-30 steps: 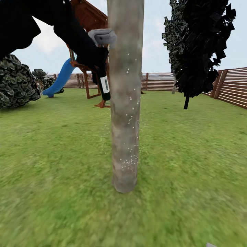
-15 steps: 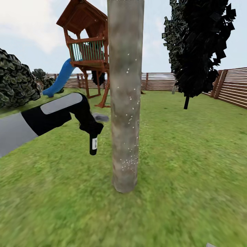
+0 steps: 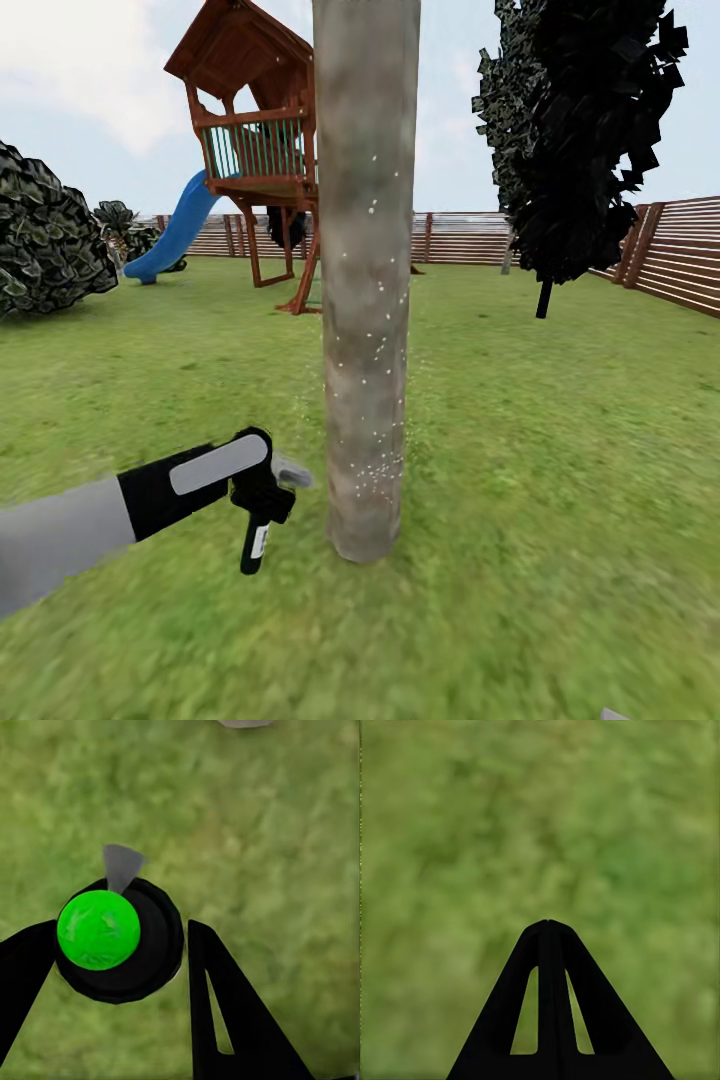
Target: In the garden, pick up the pesticide atomizer on the floor and spray pesticide onto both trees until each tree trunk is fully covered.
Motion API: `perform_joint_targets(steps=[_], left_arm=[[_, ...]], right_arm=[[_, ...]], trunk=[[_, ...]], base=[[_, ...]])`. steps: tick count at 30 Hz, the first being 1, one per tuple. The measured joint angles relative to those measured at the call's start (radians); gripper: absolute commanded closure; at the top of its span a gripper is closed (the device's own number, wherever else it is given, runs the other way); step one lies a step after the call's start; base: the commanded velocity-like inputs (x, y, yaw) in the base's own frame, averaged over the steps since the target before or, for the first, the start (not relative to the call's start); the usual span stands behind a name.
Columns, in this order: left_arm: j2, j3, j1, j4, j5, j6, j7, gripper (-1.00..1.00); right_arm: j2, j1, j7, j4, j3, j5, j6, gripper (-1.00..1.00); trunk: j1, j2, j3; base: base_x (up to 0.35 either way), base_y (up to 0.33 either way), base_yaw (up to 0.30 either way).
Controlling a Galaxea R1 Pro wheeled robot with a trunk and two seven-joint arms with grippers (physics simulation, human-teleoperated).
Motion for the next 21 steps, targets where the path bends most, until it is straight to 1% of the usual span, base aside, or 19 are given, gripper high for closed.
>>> perform_joint_targets(steps=[2, 3, 4, 8, 15, 18, 21], left_arm=[[0.000, 0.000, 0.029, 0.011, -0.057, -0.008, -0.059, 1.00], [0.000, 0.000, 0.038, 0.021, -0.073, -0.016, -0.084, 1.00], [0.000, 0.000, 0.043, 0.028, -0.082, -0.022, -0.101, 1.00], [0.000, 0.000, 0.048, 0.035, -0.092, -0.029, -0.127, 1.00], [0.004, 0.000, 0.049, 0.036, -0.093, -0.033, -0.136, 1.00], [0.004, 0.000, 0.049, 0.036, -0.092, -0.033, -0.151, 1.00], [0.004, 0.000, 0.050, 0.036, -0.093, -0.033, -0.156, 1.00]], right_arm=[[0.000, 0.001, 0.000, -0.001, 0.000, 0.000, 0.000, 1.00], [0.000, 0.001, 0.000, -0.001, 0.001, 0.000, 0.000, 1.00], [-0.001, 0.001, 0.001, -0.001, 0.002, 0.000, 0.000, 1.00], [-0.001, 0.001, 0.002, -0.001, 0.001, 0.000, -0.001, 1.00], [-0.001, 0.002, 0.002, -0.001, 0.002, 0.000, -0.001, 1.00], [0.000, 0.002, 0.002, -0.001, 0.003, 0.000, -0.001, 1.00], [-0.001, 0.003, 0.002, -0.002, 0.020, 0.000, -0.001, 1.00]], trunk=[[0.000, 0.000, 0.000], [0.000, 0.000, 0.000], [0.000, 0.000, 0.000], [0.000, 0.000, 0.000], [0.000, 0.000, 0.001], [0.000, 0.000, 0.001], [0.000, 0.000, 0.001]], base=[[-0.003, 0.007, -0.065], [-0.046, 0.126, -0.145], [-0.066, 0.189, -0.177], [-0.047, 0.288, -0.223], [-0.003, 0.331, -0.237], [0.000, 0.334, -0.238], [-0.029, 0.334, -0.238]])
